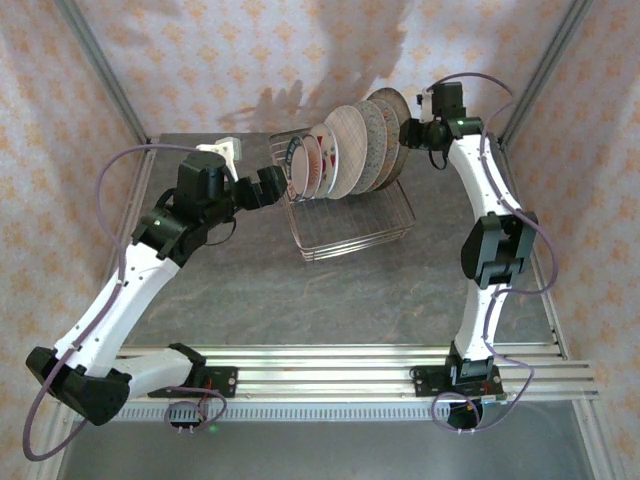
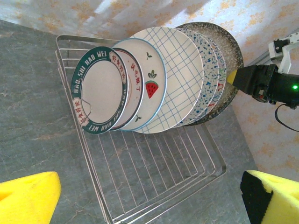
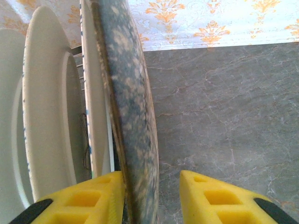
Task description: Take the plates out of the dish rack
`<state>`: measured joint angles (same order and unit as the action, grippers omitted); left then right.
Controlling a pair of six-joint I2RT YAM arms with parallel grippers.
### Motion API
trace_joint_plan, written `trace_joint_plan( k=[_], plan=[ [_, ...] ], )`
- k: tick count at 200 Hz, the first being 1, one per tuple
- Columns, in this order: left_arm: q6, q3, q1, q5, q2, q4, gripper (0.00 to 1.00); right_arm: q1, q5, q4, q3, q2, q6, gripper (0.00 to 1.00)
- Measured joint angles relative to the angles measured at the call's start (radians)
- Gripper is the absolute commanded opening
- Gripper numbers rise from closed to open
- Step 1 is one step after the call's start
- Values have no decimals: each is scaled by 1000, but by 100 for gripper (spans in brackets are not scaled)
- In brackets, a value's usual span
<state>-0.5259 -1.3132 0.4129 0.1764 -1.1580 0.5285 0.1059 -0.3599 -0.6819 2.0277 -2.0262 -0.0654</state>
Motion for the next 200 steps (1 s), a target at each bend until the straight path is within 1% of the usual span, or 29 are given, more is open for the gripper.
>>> trace_joint_plan(
  k=[39, 71, 96, 111, 123, 200],
  plan=[
    [0, 2, 0, 0, 2, 0, 99, 0, -5, -7, 34, -34, 0, 33],
    [0, 2, 0, 0, 2, -1, 99, 1, -7, -10, 54, -43, 2, 26],
    [0, 3, 0, 0, 2, -1, 99, 3, -8, -12, 68, -54, 0, 16],
    [0, 7, 0, 0, 2, -2, 99, 5, 1, -17, 78, -60, -8, 7],
    [-1, 10, 0, 0, 2, -2, 99, 5, 34, -23, 85, -66, -23, 0],
    [-8, 32, 0, 0, 2, -18, 99, 45, 123, -81, 149, -83, -41, 0]
  ],
)
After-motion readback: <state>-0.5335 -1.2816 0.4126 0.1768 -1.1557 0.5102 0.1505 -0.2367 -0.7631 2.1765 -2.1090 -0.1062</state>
